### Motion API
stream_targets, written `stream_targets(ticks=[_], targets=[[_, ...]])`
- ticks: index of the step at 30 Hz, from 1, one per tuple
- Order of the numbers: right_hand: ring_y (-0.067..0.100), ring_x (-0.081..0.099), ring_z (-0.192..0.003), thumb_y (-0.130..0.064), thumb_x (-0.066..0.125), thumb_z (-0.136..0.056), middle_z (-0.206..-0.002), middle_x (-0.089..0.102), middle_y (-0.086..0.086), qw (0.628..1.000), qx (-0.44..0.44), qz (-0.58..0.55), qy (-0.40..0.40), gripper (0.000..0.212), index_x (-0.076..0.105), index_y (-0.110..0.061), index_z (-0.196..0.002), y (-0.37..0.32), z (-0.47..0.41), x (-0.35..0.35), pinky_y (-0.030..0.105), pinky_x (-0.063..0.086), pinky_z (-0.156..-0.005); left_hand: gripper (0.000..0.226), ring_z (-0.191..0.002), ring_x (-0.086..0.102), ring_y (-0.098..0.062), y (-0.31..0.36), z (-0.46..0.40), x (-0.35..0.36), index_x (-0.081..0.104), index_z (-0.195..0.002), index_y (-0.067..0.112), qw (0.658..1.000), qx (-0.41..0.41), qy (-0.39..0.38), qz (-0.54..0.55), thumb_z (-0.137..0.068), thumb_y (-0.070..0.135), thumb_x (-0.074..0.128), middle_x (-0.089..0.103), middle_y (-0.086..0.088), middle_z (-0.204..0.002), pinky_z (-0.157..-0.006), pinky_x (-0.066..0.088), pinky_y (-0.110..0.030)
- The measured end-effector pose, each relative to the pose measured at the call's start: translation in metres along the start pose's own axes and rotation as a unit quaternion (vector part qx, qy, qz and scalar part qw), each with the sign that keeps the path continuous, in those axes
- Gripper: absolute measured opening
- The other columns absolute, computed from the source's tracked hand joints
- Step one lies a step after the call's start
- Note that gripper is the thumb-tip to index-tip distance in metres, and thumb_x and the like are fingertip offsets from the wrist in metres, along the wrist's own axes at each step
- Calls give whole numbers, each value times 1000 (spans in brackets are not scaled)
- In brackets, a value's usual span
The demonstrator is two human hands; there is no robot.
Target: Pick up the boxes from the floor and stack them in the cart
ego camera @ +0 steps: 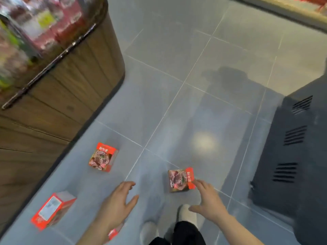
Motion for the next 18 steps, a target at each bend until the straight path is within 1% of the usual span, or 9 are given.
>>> stream_targets(ticks=[3,5,8,10,11,12,14,16,18], targets=[[22,19,-142,-47,76,-66,-154,22,-3,999,-13,24,-22,100,22,-25,-148,30,-74,62,34,22,-114,62,-92,52,8,-39,-35,72,55,-116,28,1000,-23,5,10,-73,65,33,50,21,-106,-83,48,-24],[22,12,-145,-45,77,-65,-157,16,-1,998,-32,42,-15,104,19,-26,-149,45,-121,98,36,15,-117,62,-92,56,2,-64,-56,120,57,-116,26,999,-40,-1,27,-72,64,34,51,20,-106,-83,51,-28],[22,-2,-147,-48,76,-64,-159,-1,-2,990,-61,120,-41,112,7,-29,-151,59,-179,147,46,0,-118,63,-95,59,-5,-97,-83,184,53,-119,29,997,-64,-26,41,-72,66,33,51,18,-107,-84,51,-33],[27,-9,-146,-44,78,-61,-159,-10,-3,978,-69,185,-62,122,-3,-34,-150,70,-204,173,54,-1,-115,65,-102,57,-3,-112,-96,214,50,-122,30,995,-71,-46,44,-73,67,29,47,20,-109,-87,49,-31],[32,-4,-146,-41,80,-57,-158,-6,-1,972,-82,214,-46,124,-4,-34,-149,71,-212,181,60,5,-112,63,-104,56,-2,-117,-100,225,48,-123,31,995,-74,-52,46,-75,67,29,47,20,-111,-87,48,-29],[37,10,-144,-38,80,-52,-156,5,1,966,-96,239,-26,123,3,-35,-148,71,-218,183,65,18,-106,57,-105,54,-1,-121,-104,232,47,-124,32,994,-80,-57,45,-79,64,33,47,20,-113,-87,47,-27],[38,39,-129,-38,78,-39,-141,32,7,959,-115,257,0,117,24,-35,-143,68,-224,181,61,39,-86,43,-107,52,1,-125,-106,239,44,-126,33,993,-96,-51,45,-89,53,43,48,20,-117,-85,45,-24],[35,48,-115,-41,75,-32,-128,45,8,954,-140,264,12,115,33,-33,-139,64,-223,169,51,42,-76,40,-108,52,1,-120,-103,235,43,-127,34,992,-106,-43,59,-91,50,45,48,19,-119,-86,44,-23],[33,46,-115,-45,73,-36,-127,43,7,960,-148,236,15,116,25,-34,-141,57,-214,149,47,42,-78,43,-109,52,-1,-106,-94,224,43,-128,34,990,-112,-42,74,-89,53,44,48,18,-121,-87,44,-24]])
Point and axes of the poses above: each hand's wrist, its own z-axis away from the middle knuckle, its own x-axis out of the palm, y = z × x, the point moved 7 cm from there along -z, towards the middle knuckle
